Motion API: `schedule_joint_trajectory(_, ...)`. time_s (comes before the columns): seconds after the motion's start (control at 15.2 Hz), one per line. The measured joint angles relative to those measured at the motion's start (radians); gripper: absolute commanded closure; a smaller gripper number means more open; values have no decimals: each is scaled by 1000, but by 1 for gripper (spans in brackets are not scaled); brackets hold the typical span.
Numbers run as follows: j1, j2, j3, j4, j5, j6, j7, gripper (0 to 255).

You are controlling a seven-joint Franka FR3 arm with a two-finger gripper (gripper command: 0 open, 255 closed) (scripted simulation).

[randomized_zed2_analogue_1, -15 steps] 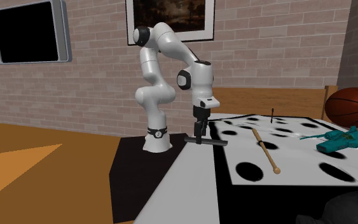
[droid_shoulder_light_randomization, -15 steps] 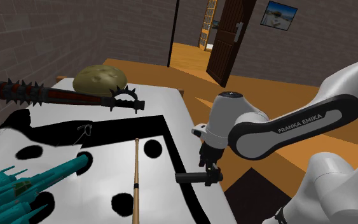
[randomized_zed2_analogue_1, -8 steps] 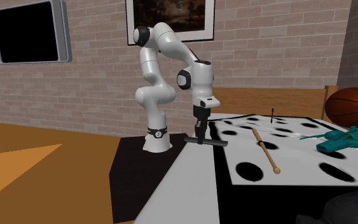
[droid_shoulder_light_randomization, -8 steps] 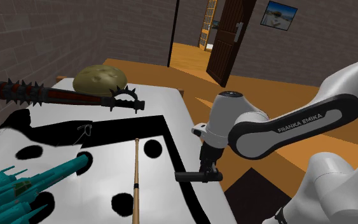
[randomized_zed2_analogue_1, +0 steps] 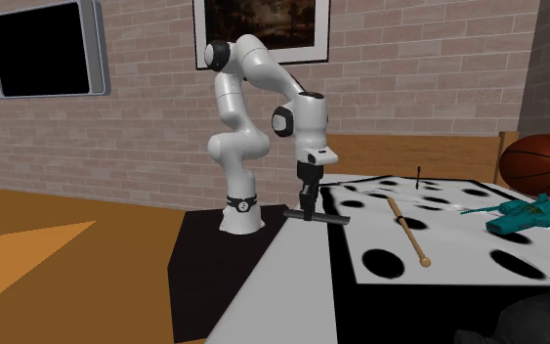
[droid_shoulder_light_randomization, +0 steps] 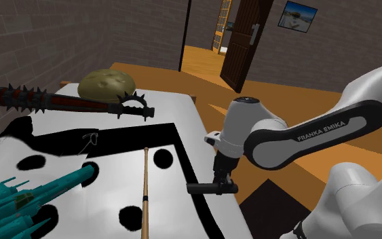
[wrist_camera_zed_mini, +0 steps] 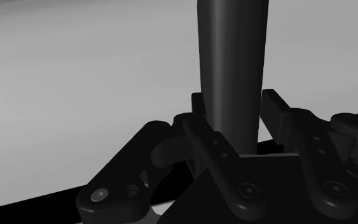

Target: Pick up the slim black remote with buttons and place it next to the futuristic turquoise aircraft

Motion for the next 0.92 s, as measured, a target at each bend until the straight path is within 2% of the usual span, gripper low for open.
schedule_joint_trajectory(0.92,-6,-137,-3,92,-15,-233,18,255)
